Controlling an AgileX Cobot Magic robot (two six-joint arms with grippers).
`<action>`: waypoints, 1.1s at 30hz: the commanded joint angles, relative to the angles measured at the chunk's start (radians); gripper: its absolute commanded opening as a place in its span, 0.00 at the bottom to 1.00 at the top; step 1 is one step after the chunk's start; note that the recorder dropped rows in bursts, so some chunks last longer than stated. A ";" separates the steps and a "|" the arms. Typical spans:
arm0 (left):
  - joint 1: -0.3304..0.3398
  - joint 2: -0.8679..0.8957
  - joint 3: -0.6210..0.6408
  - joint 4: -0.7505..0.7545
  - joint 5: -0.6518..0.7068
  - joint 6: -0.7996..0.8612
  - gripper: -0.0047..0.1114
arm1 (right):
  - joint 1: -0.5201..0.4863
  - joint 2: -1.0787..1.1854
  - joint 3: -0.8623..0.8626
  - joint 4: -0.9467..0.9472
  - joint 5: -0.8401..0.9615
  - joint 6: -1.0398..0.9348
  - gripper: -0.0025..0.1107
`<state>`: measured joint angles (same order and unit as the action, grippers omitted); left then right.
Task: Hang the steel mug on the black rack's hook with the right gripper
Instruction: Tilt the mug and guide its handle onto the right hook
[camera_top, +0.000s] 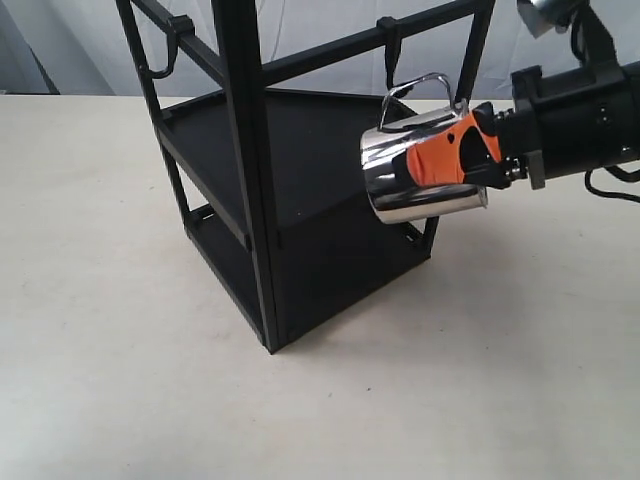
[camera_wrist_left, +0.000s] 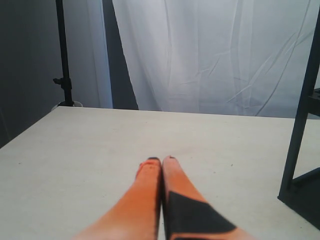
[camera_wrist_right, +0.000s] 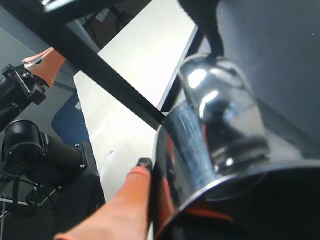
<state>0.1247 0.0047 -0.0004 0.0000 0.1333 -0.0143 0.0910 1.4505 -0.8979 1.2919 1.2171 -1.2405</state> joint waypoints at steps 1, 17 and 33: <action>-0.007 -0.005 0.000 0.000 -0.005 -0.002 0.05 | 0.002 0.072 -0.006 0.024 0.004 -0.016 0.01; -0.007 -0.005 0.000 0.000 -0.005 -0.002 0.05 | 0.002 0.084 -0.039 0.048 0.004 -0.049 0.01; -0.007 -0.005 0.000 0.000 -0.005 -0.002 0.05 | -0.021 0.172 -0.122 0.029 0.004 -0.004 0.01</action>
<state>0.1247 0.0047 -0.0004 0.0000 0.1333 -0.0143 0.0770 1.6013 -1.0150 1.3222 1.2400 -1.2499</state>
